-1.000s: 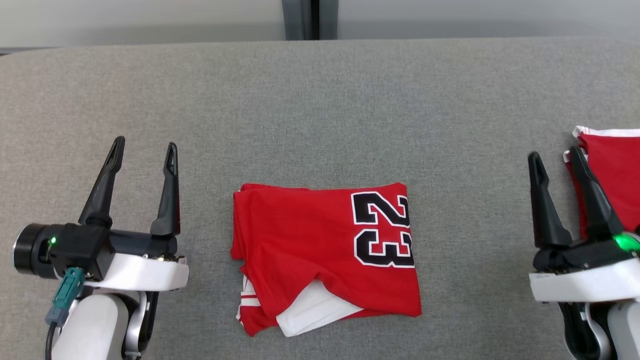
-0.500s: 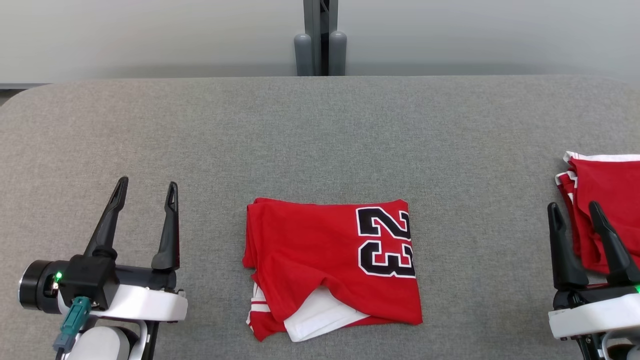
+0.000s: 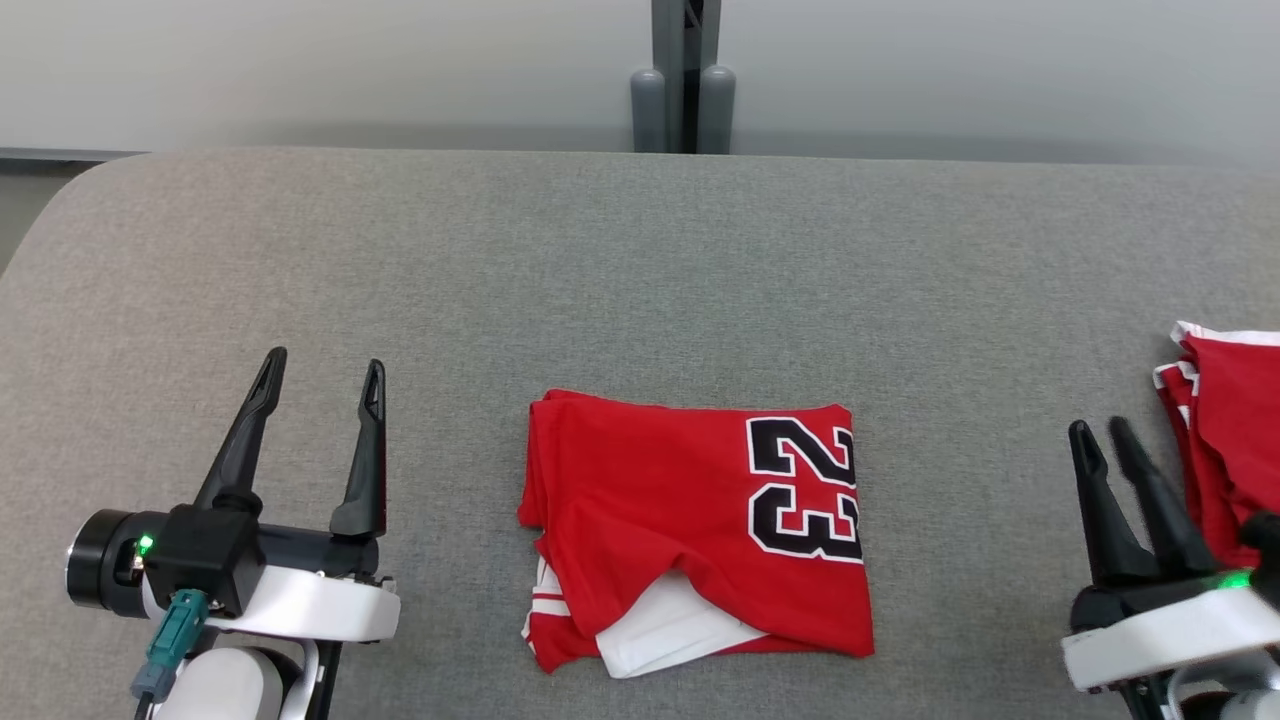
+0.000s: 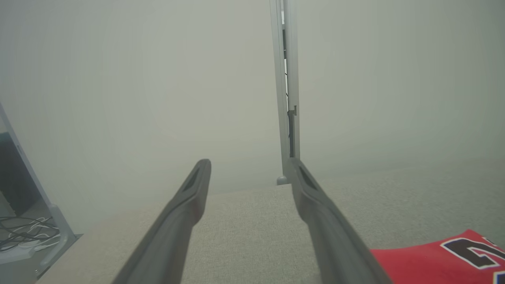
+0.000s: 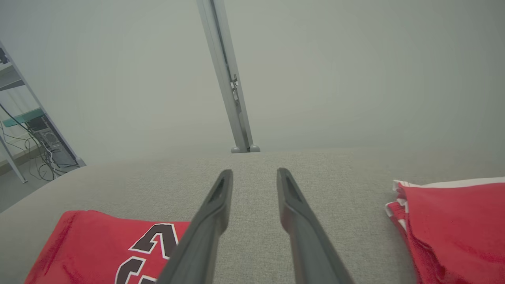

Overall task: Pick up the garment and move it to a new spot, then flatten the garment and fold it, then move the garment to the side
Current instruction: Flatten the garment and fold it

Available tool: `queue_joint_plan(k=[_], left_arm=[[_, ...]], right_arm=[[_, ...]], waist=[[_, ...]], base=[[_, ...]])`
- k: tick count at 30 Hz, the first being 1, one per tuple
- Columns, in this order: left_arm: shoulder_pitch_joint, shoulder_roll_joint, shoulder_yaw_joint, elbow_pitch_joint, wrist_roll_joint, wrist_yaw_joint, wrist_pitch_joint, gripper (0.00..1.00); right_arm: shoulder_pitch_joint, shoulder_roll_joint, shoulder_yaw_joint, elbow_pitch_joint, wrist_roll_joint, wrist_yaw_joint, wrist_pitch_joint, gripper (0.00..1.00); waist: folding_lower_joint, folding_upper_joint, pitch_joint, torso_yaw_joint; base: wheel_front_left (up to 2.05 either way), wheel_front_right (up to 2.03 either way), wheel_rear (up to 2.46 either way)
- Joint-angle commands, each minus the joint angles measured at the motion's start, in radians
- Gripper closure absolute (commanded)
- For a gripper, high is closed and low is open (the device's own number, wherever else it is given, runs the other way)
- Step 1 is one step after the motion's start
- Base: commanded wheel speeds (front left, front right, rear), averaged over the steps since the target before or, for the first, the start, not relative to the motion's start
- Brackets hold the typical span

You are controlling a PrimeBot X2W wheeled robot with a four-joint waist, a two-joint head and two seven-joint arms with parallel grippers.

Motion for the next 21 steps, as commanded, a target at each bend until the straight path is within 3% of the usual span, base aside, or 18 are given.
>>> queue_joint_plan(k=[1,12,21], left_arm=[[-0.015,-0.002,-0.003,-0.003,0.003,0.000,-0.002,0.00],[-0.071,-0.042,-0.045,0.020,0.000,-0.019,-0.005,0.00],[-0.099,-0.057,-0.037,0.041,0.001,-0.029,-0.008,0.00]], right_arm=[[-0.023,-0.014,0.039,0.011,0.012,0.001,0.013,1.00],[-0.181,-0.045,0.427,0.193,0.096,0.001,0.001,1.00],[-0.317,-0.023,0.629,0.430,0.164,0.001,-0.050,1.00]], waist=[[0.0000,0.0000,0.007,0.027],[0.0000,0.0000,0.041,0.136],[0.0000,0.0000,0.061,0.185]], base=[[0.00,0.00,0.00],[0.00,0.00,0.00],[0.00,0.00,0.00]])
